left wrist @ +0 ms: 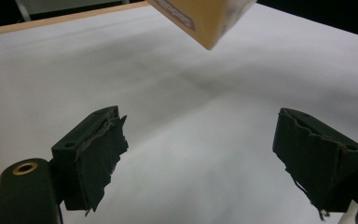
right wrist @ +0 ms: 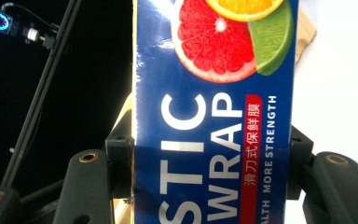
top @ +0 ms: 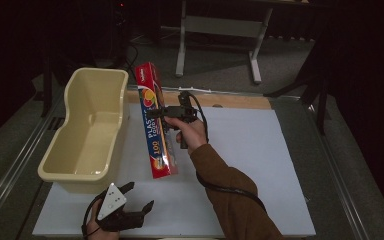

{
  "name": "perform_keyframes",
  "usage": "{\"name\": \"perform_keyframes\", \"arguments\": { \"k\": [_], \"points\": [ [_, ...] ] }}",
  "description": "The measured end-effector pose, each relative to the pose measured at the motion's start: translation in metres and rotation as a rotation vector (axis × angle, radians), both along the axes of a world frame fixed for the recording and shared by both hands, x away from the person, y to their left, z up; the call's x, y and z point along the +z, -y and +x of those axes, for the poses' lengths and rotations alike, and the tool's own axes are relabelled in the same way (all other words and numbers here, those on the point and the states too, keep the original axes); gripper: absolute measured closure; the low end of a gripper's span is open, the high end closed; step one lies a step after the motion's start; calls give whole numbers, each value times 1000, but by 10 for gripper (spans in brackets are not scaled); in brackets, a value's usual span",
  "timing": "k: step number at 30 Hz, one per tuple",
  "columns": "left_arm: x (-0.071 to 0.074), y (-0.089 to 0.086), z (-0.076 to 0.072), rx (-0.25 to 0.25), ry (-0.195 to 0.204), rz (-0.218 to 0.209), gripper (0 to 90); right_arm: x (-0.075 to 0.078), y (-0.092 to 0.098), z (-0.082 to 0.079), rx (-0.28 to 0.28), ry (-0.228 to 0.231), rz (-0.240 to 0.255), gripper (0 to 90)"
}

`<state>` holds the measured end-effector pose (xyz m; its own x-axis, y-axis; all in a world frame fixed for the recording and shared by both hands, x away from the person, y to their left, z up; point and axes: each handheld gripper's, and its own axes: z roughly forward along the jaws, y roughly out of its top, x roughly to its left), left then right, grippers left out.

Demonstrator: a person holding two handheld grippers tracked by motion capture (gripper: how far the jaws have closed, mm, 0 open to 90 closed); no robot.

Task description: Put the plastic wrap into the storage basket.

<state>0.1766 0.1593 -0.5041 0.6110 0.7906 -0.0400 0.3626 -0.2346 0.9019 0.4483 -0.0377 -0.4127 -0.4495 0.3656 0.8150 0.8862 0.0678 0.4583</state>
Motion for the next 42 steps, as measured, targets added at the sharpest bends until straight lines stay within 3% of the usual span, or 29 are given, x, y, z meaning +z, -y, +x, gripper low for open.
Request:
{"name": "perform_keyframes", "arguments": {
  "k": [10,15,23,30,42],
  "points": [
    [0,2,-3,-7,1,3,159,7,-3,4,-26,-22,49,399],
    [0,4,-5,-18,1,5,159,12,-10,4,-51,-68,115,399],
    [-1,8,-5,-29,4,8,159,15,-25,1,-46,-112,177,399],
    [-1,4,-7,-18,5,5,159,21,-46,-4,-31,-94,188,398],
    [0,2,-11,-11,12,5,159,21,-76,-12,-60,-140,235,398]
  ]
}}
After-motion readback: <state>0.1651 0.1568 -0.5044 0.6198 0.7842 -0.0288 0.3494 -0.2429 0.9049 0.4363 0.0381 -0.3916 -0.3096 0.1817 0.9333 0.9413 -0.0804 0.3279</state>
